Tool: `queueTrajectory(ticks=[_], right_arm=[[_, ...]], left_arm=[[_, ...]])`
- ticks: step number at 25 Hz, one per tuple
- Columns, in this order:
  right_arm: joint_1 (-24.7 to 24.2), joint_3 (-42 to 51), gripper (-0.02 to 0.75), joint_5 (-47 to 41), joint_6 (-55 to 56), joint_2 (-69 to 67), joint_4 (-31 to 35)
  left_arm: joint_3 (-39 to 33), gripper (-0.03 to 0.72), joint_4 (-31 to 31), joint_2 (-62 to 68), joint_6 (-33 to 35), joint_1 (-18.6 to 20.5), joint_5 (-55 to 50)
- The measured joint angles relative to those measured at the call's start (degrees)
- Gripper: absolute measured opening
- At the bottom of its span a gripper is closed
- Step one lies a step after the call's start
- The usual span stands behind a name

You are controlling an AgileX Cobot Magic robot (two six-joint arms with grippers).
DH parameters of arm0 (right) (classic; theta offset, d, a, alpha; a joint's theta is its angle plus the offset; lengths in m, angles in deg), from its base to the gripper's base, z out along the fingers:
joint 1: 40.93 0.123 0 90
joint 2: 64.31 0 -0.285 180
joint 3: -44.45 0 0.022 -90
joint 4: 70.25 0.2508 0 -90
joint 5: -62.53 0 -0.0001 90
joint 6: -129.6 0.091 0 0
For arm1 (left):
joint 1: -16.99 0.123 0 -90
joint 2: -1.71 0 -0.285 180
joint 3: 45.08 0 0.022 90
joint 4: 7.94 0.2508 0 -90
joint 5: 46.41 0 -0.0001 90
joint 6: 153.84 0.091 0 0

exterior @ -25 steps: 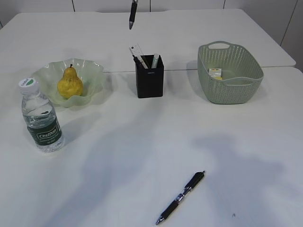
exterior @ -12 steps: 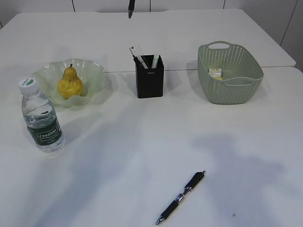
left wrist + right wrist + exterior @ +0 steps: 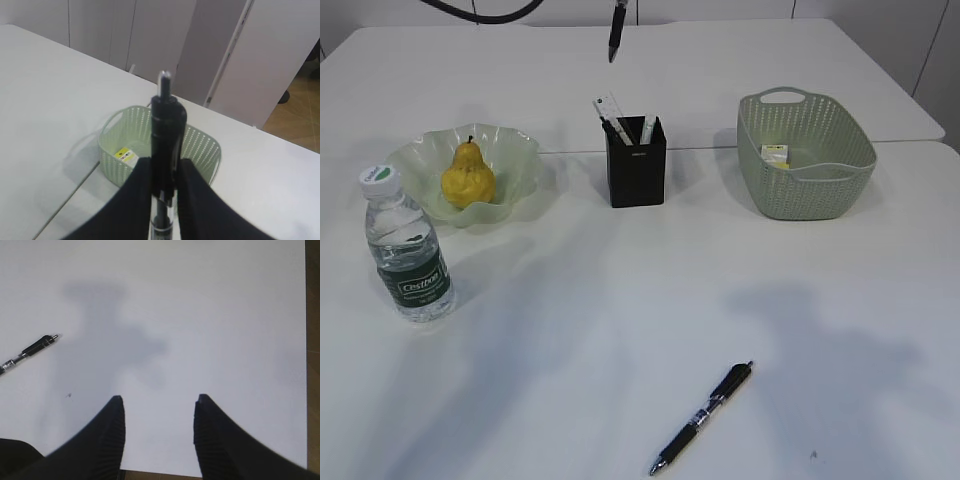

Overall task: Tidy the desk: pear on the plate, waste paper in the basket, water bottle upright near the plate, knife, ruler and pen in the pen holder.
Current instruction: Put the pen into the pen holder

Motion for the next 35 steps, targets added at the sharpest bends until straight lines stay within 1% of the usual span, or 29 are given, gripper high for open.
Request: queueTrajectory(ticks=[8, 15, 24, 35], right_arm=[[0.0, 0.0, 0.369, 0.0, -0.13, 0.0, 0.0], [0.0, 0.0, 0.369, 0.47, -0.22, 0.0, 0.42], [0.0, 0.0, 0.369, 3.28, -0.36, 0.0, 3.59], [0.0, 0.0, 0.369, 3.49, -0.36, 0.0, 3.91]], left_arm=[[0.0, 0.079, -1.27, 1.21, 1.73, 0.54, 0.1], [0.0, 0.079, -3.86, 2.18, 1.95, 1.36, 0.38], [0.0, 0.079, -4.67, 2.18, 1.95, 1.12, 0.6], [0.0, 0.079, -5.87, 2.18, 1.95, 1.92, 0.6]])
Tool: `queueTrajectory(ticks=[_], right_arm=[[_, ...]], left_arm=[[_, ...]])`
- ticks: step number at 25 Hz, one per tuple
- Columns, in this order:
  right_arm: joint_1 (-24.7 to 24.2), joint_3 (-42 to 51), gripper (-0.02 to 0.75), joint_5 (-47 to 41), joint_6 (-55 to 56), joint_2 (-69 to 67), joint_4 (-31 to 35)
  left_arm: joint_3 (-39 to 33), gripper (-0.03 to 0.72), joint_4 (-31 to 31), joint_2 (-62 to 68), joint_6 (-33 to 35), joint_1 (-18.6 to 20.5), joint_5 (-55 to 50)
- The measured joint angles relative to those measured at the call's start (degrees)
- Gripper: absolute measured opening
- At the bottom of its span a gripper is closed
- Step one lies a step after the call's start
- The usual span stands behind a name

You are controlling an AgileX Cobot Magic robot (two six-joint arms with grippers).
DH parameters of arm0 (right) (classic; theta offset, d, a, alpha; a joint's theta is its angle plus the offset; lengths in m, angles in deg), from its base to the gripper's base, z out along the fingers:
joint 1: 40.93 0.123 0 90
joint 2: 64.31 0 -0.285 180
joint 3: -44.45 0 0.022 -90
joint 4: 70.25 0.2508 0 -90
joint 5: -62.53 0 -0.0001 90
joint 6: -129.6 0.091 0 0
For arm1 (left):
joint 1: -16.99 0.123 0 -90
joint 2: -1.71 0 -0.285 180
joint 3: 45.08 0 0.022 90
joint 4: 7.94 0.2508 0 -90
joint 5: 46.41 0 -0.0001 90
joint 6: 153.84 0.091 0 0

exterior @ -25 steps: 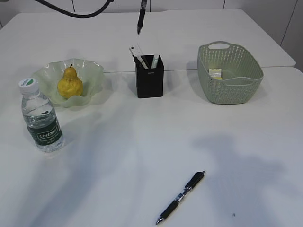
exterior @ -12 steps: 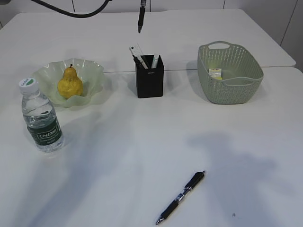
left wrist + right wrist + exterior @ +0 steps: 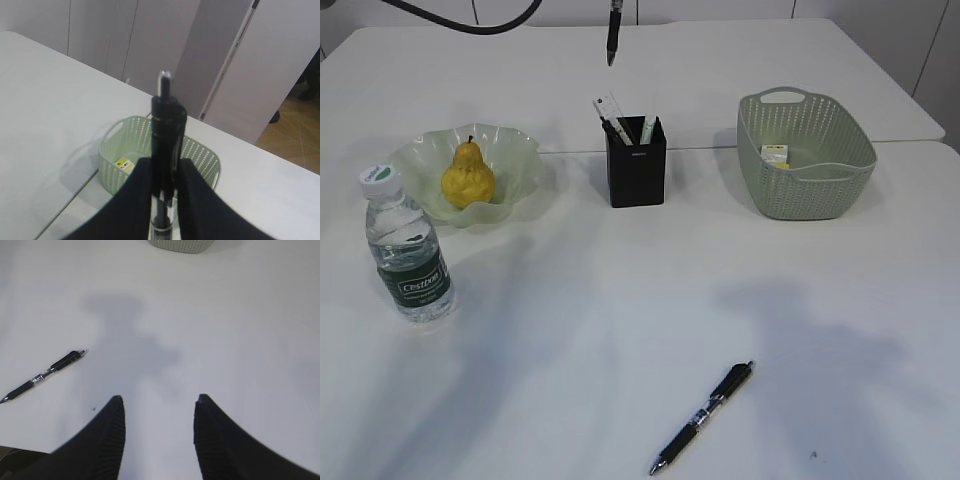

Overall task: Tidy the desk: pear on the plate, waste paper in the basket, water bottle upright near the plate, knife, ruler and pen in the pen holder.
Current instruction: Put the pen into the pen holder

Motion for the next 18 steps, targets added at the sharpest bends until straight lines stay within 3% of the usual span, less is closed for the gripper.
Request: queueTrajectory(ticks=[11, 18], right_arm=[[0.0, 0.0, 0.369, 0.67, 0.0, 0.0, 0.0], [0.0, 0.03, 0.369, 0.77, 0.0, 0.0, 0.0]], left_arm=[[0.0, 0.079, -0.84, 0.64, -0.37, -0.48, 2.05], [0.0, 0.084, 5.71, 0.87, -3.22, -3.5, 4.27]])
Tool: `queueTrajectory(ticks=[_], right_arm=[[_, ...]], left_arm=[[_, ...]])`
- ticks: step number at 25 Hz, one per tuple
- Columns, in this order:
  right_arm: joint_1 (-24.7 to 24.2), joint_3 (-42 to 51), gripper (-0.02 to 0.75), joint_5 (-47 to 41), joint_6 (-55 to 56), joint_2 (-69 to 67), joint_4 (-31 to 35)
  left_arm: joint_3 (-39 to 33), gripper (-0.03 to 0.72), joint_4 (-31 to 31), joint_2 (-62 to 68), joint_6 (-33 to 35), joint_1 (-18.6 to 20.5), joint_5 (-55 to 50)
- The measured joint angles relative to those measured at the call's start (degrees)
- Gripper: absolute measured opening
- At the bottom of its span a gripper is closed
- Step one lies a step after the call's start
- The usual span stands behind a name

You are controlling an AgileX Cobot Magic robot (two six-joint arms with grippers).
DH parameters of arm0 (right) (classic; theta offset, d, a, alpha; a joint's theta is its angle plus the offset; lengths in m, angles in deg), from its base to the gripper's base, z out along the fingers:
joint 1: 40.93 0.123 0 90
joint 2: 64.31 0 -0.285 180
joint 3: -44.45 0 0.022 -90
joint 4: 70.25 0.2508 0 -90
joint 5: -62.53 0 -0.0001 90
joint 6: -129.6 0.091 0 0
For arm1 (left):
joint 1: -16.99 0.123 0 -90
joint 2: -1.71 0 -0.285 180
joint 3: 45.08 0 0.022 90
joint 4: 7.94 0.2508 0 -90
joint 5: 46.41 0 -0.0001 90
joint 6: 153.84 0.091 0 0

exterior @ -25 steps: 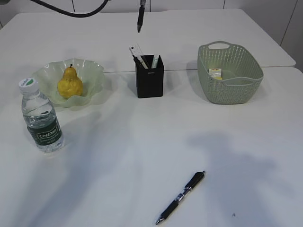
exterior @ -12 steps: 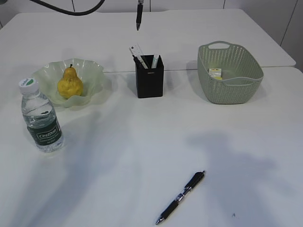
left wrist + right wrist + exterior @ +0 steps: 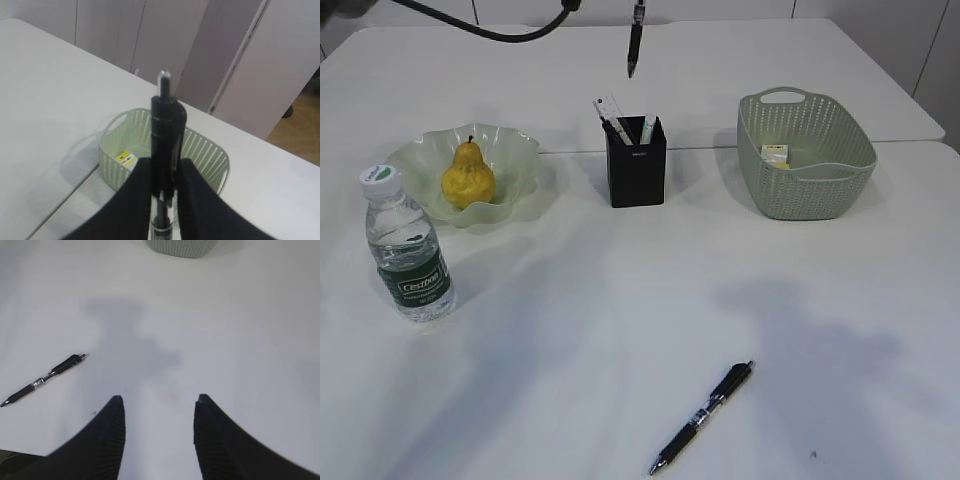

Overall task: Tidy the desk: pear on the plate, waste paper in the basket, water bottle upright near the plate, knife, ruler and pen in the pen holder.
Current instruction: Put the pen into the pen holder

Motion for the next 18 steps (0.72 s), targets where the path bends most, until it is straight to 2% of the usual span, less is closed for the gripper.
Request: queueTrajectory(ticks=[6, 18], right_arm=[[0.0, 0.0, 0.369, 0.46, 0.0, 0.0, 0.0], [0.0, 0.0, 0.369, 0.94, -0.13, 0.0, 0.0]], left_arm=[[0.0, 0.105, 3.55, 0.14, -0.41, -0.41, 3.0], [0.0, 0.116, 3.42, 5.89, -0.03, -0.41, 8.02]])
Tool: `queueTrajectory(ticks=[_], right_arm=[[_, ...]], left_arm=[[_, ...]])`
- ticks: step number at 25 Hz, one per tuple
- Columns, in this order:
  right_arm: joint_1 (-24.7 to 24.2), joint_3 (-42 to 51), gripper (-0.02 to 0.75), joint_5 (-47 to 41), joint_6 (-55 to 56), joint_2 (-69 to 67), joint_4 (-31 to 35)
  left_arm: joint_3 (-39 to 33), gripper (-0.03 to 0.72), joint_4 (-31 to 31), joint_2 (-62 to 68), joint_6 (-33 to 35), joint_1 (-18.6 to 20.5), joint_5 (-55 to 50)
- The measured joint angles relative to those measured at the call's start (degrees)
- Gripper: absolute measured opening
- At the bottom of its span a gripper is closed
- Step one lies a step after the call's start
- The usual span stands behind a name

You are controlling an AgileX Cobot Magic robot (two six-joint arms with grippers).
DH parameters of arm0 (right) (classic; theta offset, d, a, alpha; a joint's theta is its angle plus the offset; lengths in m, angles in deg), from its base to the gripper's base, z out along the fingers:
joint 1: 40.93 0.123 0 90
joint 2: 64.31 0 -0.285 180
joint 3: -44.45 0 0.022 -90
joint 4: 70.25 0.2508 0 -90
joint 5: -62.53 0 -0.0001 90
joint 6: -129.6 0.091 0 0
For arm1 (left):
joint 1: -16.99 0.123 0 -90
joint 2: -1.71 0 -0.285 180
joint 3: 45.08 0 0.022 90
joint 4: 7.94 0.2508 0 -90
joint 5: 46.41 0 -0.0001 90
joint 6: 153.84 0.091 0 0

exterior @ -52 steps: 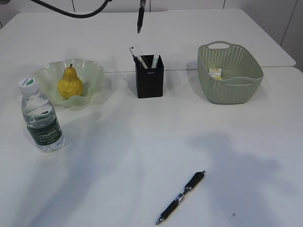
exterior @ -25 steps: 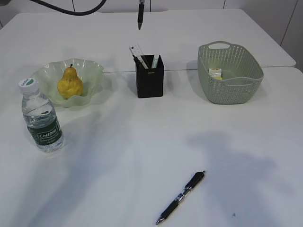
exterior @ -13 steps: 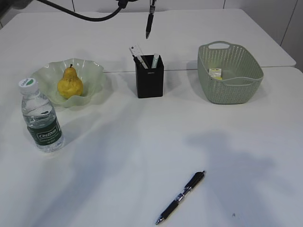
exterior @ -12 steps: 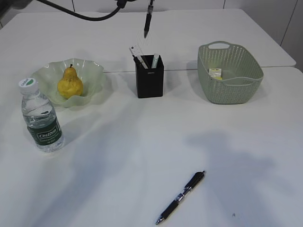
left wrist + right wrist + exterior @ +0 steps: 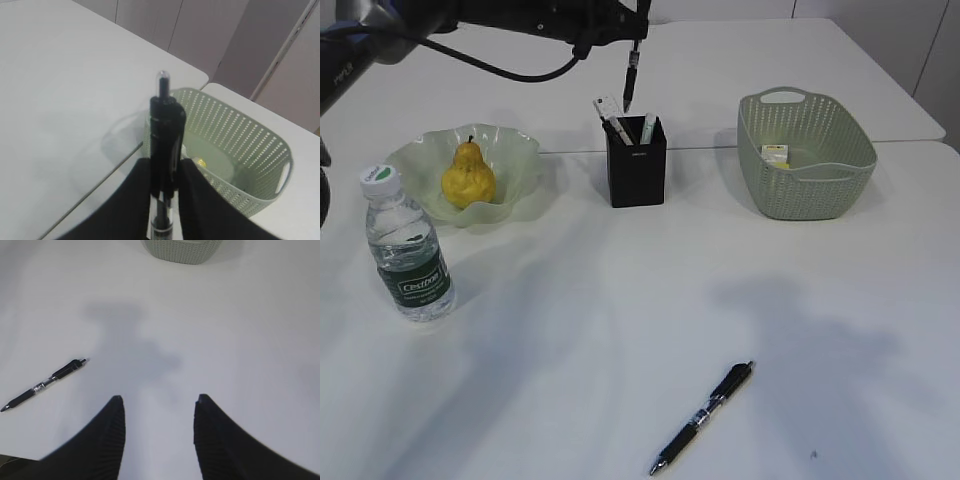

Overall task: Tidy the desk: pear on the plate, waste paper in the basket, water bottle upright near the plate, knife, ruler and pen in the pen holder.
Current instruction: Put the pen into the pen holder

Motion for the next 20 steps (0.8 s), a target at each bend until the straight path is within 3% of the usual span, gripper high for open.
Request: queueTrajectory(ticks=[20], right_arm=[[0.0, 0.0, 0.368, 1.54, -0.04, 0.0, 0.38]], left_arm=[[0.0, 0.13, -0.26, 1.1, 2.07, -0.05, 0.72]])
